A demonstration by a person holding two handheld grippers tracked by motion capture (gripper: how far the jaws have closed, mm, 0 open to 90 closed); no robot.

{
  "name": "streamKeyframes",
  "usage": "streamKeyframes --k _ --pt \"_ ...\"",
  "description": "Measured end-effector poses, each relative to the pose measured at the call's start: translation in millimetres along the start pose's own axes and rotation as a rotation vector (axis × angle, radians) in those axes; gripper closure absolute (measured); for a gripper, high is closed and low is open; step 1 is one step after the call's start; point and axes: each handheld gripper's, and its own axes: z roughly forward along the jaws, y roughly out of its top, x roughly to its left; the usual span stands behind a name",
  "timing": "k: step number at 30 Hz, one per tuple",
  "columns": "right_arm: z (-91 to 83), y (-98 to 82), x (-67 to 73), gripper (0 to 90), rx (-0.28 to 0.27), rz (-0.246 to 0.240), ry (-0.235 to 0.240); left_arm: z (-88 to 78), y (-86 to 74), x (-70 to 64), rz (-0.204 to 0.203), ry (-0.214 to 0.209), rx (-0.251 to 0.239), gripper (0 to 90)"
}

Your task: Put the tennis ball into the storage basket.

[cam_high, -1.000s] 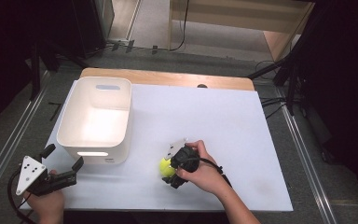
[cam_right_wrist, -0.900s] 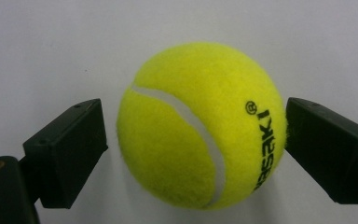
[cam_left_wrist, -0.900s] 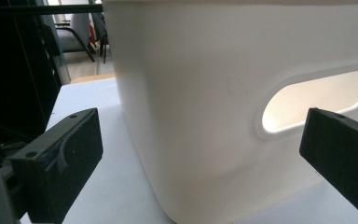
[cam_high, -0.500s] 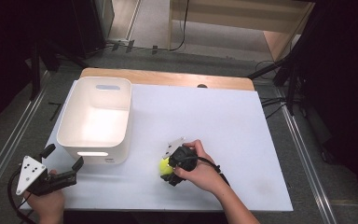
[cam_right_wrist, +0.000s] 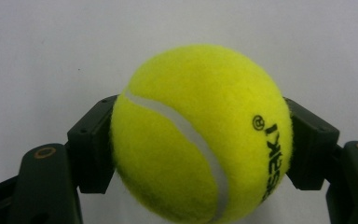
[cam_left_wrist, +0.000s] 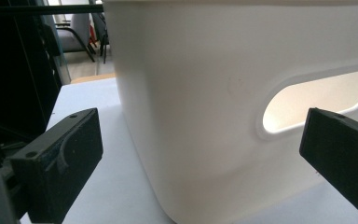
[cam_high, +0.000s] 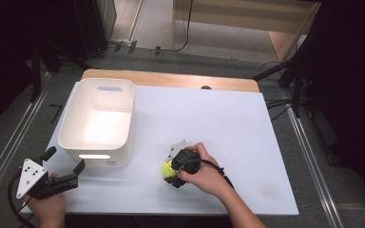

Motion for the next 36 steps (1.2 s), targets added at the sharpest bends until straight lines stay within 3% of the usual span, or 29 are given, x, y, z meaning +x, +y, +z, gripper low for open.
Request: streamKeyframes --k 8,12,22,25,28,36 --pt "-8.1 3.5 -3.1 23.4 -0.020 -0.022 0.016 0.1 0.1 -0.1 0.003 0.000 0.002 0.0" --pt "-13.7 6.5 -2.8 23.4 -0.018 -0.007 0.012 0.2 0.1 -0.2 0.003 0.000 0.002 0.0" --pt "-23.0 18.5 -5.5 23.4 -0.043 -0.049 0.024 0.1 0.1 -0.1 0.003 -0.001 0.002 0.0" --pt "-26.9 21.3 -4.3 23.4 -0.028 -0.021 0.021 0.1 0.1 -0.1 0.002 -0.001 0.002 0.0" --pt "-29.5 24.7 -7.1 23.4 -0.042 -0.047 0.023 0.2 0.1 -0.1 0.002 -0.001 0.003 0.0" --pt "-43.9 37.8 -11.4 23.4 -0.046 -0.042 0.022 0.2 0.1 -0.1 0.002 -0.001 0.002 0.0"
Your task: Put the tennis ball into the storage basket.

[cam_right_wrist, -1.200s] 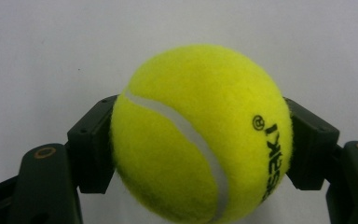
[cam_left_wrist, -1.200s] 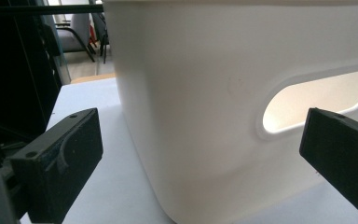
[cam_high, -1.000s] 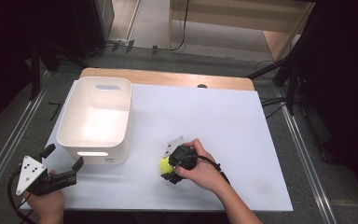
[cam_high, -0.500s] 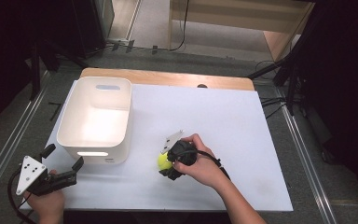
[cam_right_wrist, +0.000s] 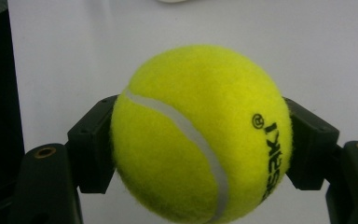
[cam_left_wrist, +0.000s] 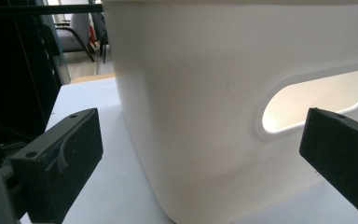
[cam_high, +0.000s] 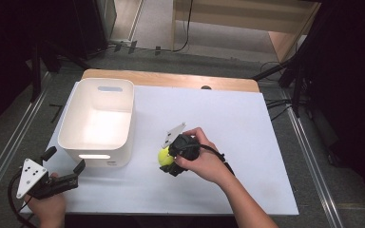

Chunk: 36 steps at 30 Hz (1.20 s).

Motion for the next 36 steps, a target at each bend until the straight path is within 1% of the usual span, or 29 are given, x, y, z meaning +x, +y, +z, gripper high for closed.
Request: streamKeyframes --k 1,2,3,4,5,8,10,11,12,13,14,16,17,18,19,20,21,22,23,24,25,26,27,28,31,32,33,35,36 --pt "-0.6 1.3 -0.8 23.4 -0.009 -0.005 0.003 0.0 0.0 0.0 0.000 0.000 0.000 0.0" --pt "-1.5 2.7 -2.5 23.4 -0.016 -0.021 -0.003 0.0 0.0 -0.1 -0.001 0.000 0.000 0.0" --pt "-1.5 2.7 -2.5 23.4 -0.016 -0.021 -0.003 0.1 0.0 -0.1 0.000 0.000 0.000 0.0" --pt "-3.4 3.8 -1.5 23.3 -0.008 0.003 -0.002 0.1 0.0 -0.1 0.000 0.000 0.000 0.0" --pt "-4.6 5.2 -2.3 23.4 -0.011 0.005 0.002 0.1 0.0 -0.1 0.000 0.000 -0.001 0.0" --pt "-6.1 8.8 -4.7 23.4 -0.019 -0.007 0.007 0.1 0.0 -0.1 0.000 0.000 0.000 0.0" --pt "-7.9 11.1 -4.6 23.4 -0.014 0.009 0.001 0.2 0.0 -0.2 -0.001 -0.001 -0.001 0.0" --pt "-7.8 12.1 -6.1 23.4 -0.021 -0.008 0.003 0.2 0.0 -0.1 0.000 -0.001 0.000 0.0" --pt "-8.7 14.0 -6.3 23.4 -0.021 -0.006 0.002 0.2 0.0 -0.1 0.000 -0.001 0.000 0.0" --pt "-10.6 16.9 -6.3 23.3 -0.019 0.012 0.005 0.3 0.0 -0.1 0.000 -0.001 0.000 0.0" --pt "-10.6 17.7 -7.4 23.4 -0.026 0.000 0.007 0.3 0.0 -0.1 0.000 -0.001 0.000 0.0" --pt "-11.4 18.7 -7.1 23.4 -0.023 0.010 0.008 0.3 0.0 -0.1 0.000 -0.001 -0.001 0.0" --pt "-11.2 20.4 -8.5 23.4 -0.035 -0.007 0.010 0.3 0.0 -0.1 0.000 -0.002 0.000 0.0" --pt "-12.5 21.4 -7.3 23.4 -0.023 0.016 0.009 0.3 0.0 -0.1 -0.001 -0.001 -0.001 0.0" --pt "-13.5 23.5 -7.7 23.4 -0.025 0.021 0.007 0.4 0.0 -0.1 0.000 -0.002 -0.001 0.0" --pt "-13.1 24.8 -9.8 23.4 -0.040 -0.005 0.010 0.4 0.0 -0.1 0.000 -0.002 -0.001 0.0" --pt "-13.1 24.8 -9.8 23.4 -0.040 -0.005 0.010 0.4 0.0 -0.2 0.000 -0.002 -0.001 0.0" --pt "-14.5 25.9 -8.9 23.3 -0.029 0.015 0.012 0.4 0.0 -0.1 0.000 -0.001 -0.001 0.0" --pt "-14.9 28.3 -10.4 23.4 -0.042 0.001 0.010 0.3 0.0 -0.1 0.000 -0.001 -0.001 0.0" --pt "-15.7 29.4 -9.8 23.4 -0.040 0.019 0.014 0.4 0.0 -0.1 0.000 -0.001 -0.001 0.0" --pt "-15.7 29.4 -9.8 23.4 -0.040 0.019 0.014 0.5 0.0 -0.1 0.000 -0.003 -0.002 0.0" --pt "-15.5 30.4 -11.4 23.4 -0.052 0.006 0.016 0.5 0.0 -0.2 0.000 -0.002 -0.002 0.0" --pt "-15.5 31.6 -11.9 23.4 -0.056 0.009 0.018 0.5 0.0 -0.2 0.000 -0.002 -0.002 0.0" --pt "-16.3 33.4 -11.3 23.4 -0.040 0.027 0.017 0.3 0.0 -0.2 0.000 -0.002 -0.001 0.0" --pt "-16.5 35.3 -12.7 23.4 -0.049 0.011 0.019 0.4 0.1 -0.1 0.000 -0.001 -0.001 0.0" --pt "-17.8 36.4 -12.9 23.4 -0.044 0.011 0.016 0.6 0.0 -0.1 0.000 -0.003 -0.003 0.0" --pt "-18.3 38.5 -13.3 23.4 -0.051 0.009 0.025 0.5 0.1 -0.1 0.001 -0.003 -0.001 0.0" --pt "-18.8 39.8 -13.7 23.4 -0.051 0.002 0.020 0.5 0.0 -0.1 0.000 -0.003 -0.001 0.0" --pt "-19.3 41.2 -13.2 23.4 -0.050 0.009 0.019 0.6 0.0 -0.1 -0.001 -0.003 -0.001 0.0"
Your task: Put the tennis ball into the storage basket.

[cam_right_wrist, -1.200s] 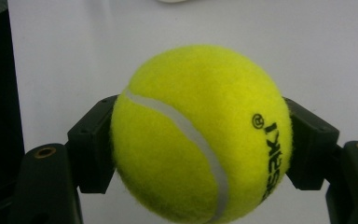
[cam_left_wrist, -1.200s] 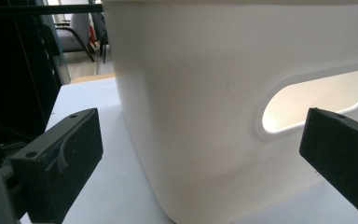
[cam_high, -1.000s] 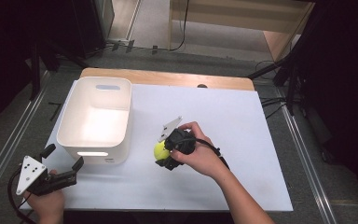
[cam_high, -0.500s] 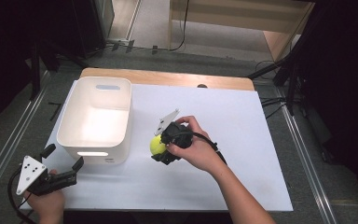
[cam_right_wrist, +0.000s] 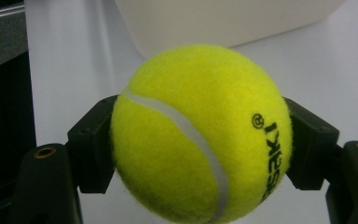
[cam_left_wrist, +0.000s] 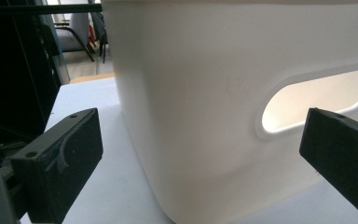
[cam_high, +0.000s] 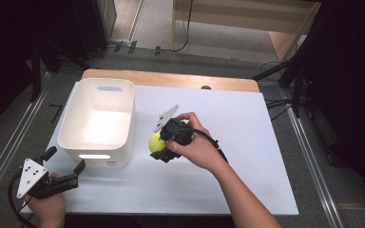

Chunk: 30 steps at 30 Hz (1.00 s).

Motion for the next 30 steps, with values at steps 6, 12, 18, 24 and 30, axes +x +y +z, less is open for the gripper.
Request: streamKeyframes --k 6,12,18,24,30 --pt "-0.7 7.7 0.2 23.4 -0.003 -0.009 0.006 -0.1 0.0 0.2 -0.003 -0.001 0.000 0.0" --pt "-1.3 15.9 1.5 23.4 -0.002 -0.013 0.009 0.0 0.0 0.5 -0.001 -0.001 0.002 0.0" --pt "-2.0 23.5 1.5 23.4 -0.013 -0.027 0.014 0.1 -0.1 0.9 -0.005 -0.005 -0.004 0.0" --pt "-4.6 32.5 2.7 23.4 -0.025 -0.038 0.017 0.1 -0.1 1.2 -0.004 -0.006 -0.004 0.0" --pt "-7.7 41.8 3.6 23.4 -0.031 -0.037 0.015 0.1 -0.1 0.9 -0.005 -0.006 -0.003 0.0"
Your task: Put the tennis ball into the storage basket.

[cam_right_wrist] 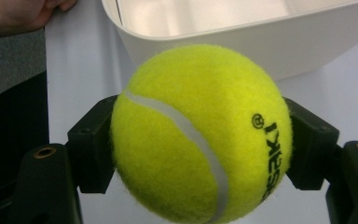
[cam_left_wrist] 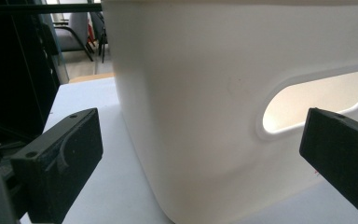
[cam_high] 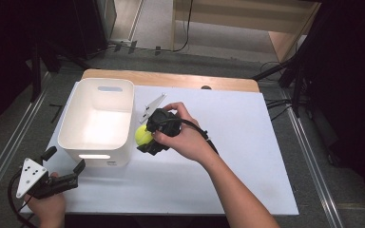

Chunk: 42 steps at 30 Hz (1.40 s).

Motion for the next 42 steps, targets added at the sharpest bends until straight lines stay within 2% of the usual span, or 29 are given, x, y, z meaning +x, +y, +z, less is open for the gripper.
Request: streamKeyframes --k 7,8,9,12,26,31,39,42 --pt "0.5 5.0 0.1 23.4 -0.006 0.005 0.009 0.0 0.3 0.0 0.000 0.001 0.005 0.0" --pt "0.9 6.5 -0.5 23.4 -0.010 -0.008 0.011 0.1 0.3 0.0 0.000 0.000 0.006 0.0" --pt "0.6 7.3 0.4 23.4 -0.007 0.004 0.011 0.0 0.3 0.0 0.000 0.000 0.006 0.0" --pt "0.8 11.0 0.7 23.4 -0.016 -0.011 0.015 -0.2 0.4 0.4 -0.001 -0.002 0.007 0.0" --pt "3.7 26.0 1.3 23.4 -0.019 -0.017 0.025 0.0 0.5 0.3 -0.003 -0.006 0.008 0.0" --pt "4.8 31.6 0.5 23.4 -0.038 -0.030 0.032 -0.2 0.5 0.5 -0.003 -0.006 0.008 0.0" --pt "6.2 41.0 -0.6 23.4 -0.023 -0.027 0.026 -0.2 0.5 0.5 -0.003 -0.006 0.009 0.0" --pt "7.2 45.4 -0.6 23.4 -0.032 -0.025 0.026 -0.2 0.5 0.5 -0.004 -0.006 0.008 0.0"
